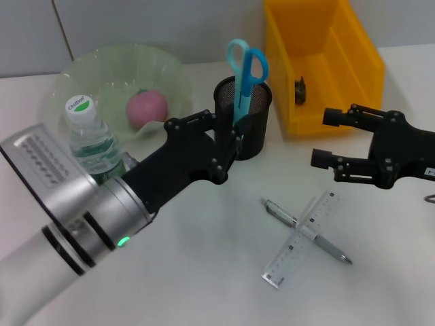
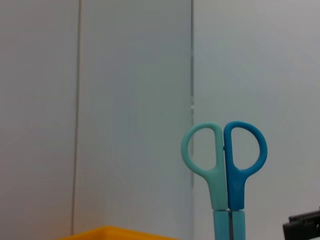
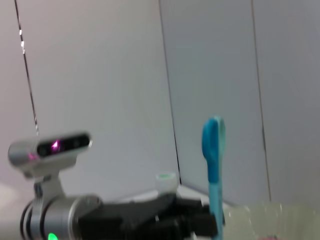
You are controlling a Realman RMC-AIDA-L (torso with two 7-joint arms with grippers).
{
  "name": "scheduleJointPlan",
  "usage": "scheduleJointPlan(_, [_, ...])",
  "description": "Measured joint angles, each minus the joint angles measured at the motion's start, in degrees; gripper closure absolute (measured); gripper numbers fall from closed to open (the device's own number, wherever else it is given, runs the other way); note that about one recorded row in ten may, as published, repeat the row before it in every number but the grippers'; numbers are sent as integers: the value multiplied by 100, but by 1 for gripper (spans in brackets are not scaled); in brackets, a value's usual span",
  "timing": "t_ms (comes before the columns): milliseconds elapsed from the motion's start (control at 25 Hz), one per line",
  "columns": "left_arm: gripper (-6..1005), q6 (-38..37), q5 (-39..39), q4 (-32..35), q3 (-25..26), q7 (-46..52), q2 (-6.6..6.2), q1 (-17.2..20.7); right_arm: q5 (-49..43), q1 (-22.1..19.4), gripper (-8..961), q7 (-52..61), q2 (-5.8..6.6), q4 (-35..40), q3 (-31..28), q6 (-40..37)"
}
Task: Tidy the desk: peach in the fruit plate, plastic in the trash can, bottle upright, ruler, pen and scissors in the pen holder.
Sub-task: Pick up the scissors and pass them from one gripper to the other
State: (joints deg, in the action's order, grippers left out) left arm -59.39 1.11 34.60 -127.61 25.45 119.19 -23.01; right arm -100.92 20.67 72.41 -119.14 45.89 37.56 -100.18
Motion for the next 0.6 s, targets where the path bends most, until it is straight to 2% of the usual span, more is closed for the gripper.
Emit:
scheduleJointPlan(120, [745,63,-392,27,-235,-290,-2,6,187,36,139,-200,-18,-299,28,29])
scheduleJointPlan(160, [744,105,-863,61,-490,-637,-1,12,248,60,139,-274,-22,-410,38,30])
scheduleJointPlan(200, [744,122,-1710,99,-958,-1211,-2,28,298,88,139,-343,-25,-531,55,33])
scheduleJointPlan(320, [741,123,-2038,106,-1113,-1389,-1,37,377,168,139,-607,-33,-876,31,47])
scheduleJointPlan(360, [741,125,-2441,134,-1300,-1590,-1,61,455,184,139,-720,-36,-1006,24,50])
scheduleJointPlan(600, [736,129,-2654,171,-1461,-1843,-1,93,1116,200,140,-1455,-44,-1732,26,125])
